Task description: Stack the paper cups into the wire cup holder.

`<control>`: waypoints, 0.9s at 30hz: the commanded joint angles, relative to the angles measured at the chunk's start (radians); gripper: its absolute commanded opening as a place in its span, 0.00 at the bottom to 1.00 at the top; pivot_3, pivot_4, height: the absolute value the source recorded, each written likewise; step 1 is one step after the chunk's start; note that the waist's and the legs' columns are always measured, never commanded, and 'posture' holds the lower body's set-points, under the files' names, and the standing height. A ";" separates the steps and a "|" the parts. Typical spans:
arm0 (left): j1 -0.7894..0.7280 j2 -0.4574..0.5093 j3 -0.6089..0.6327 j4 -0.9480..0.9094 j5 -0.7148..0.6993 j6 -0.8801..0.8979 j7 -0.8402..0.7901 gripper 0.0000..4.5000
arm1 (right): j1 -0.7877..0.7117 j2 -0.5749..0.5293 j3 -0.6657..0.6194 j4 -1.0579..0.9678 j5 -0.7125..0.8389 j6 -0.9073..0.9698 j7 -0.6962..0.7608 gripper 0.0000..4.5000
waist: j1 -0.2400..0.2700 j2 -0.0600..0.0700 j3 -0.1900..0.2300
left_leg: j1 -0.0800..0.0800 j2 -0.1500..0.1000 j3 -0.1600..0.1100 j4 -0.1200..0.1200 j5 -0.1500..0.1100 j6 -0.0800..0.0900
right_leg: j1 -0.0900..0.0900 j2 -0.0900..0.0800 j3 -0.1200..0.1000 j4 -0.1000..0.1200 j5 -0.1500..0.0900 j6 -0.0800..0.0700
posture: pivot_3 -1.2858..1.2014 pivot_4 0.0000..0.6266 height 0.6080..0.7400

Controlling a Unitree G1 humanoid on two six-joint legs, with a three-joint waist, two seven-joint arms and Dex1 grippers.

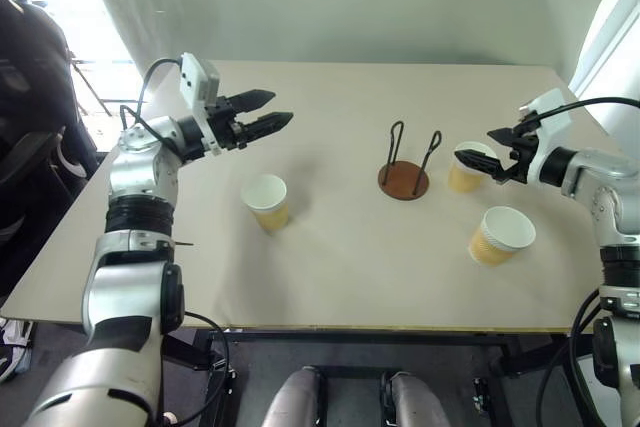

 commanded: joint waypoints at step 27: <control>-0.033 0.017 0.004 0.004 0.032 -0.040 0.014 1.00 | 0.003 -0.004 -0.025 -0.100 0.036 0.075 0.020 1.00 | 0.000 0.000 0.000 | 0.000 0.000 0.000 0.000 0.001 0.001 | 0.000 0.000 0.000 0.000 0.000 0.000 | 0.52 0.24 1.00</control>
